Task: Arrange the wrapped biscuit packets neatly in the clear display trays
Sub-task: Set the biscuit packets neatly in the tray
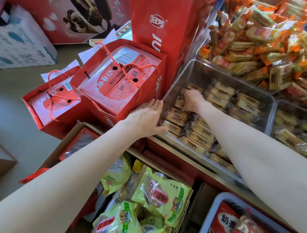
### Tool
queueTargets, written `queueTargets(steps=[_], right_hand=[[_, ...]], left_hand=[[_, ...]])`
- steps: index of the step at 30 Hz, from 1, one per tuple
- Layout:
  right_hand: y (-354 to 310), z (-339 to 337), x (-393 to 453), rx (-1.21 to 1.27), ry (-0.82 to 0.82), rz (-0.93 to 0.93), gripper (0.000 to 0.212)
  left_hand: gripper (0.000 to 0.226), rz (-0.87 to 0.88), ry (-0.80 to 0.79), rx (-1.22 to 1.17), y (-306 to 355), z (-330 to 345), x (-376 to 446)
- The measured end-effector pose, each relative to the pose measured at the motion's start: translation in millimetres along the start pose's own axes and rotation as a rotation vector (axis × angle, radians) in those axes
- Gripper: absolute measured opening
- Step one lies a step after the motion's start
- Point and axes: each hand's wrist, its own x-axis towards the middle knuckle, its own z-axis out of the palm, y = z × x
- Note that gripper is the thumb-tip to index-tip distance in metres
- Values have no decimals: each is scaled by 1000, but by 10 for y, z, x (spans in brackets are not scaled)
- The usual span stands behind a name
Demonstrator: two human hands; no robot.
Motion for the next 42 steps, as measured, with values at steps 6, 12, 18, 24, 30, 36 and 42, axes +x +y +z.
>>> queueTargets(steps=[6,12,18,24,30,36,42], right_hand=[[-31,-45,-43,-1,-22,42,62],[58,-105,-232,201,185,31,75],[160,-614,-595,726,413,124,65],[305,-856,-1362,859,398,180,63],[471,-878,-2038,953,315,207,53],[480,-1000,-2543,821,300,-3,46],[483,-1120,-2878,981,372,-164,64]], left_hand=[[104,-28,-42,101,68,-81,22],[105,-65,-71,80,110,-49,7],[102,-107,-68,12,141,0,-28],[103,-176,-96,22,229,-89,-60],[80,-37,69,-526,646,-343,-404],[91,217,287,-999,1071,-837,-717],[56,274,358,-1138,1269,-932,-914]])
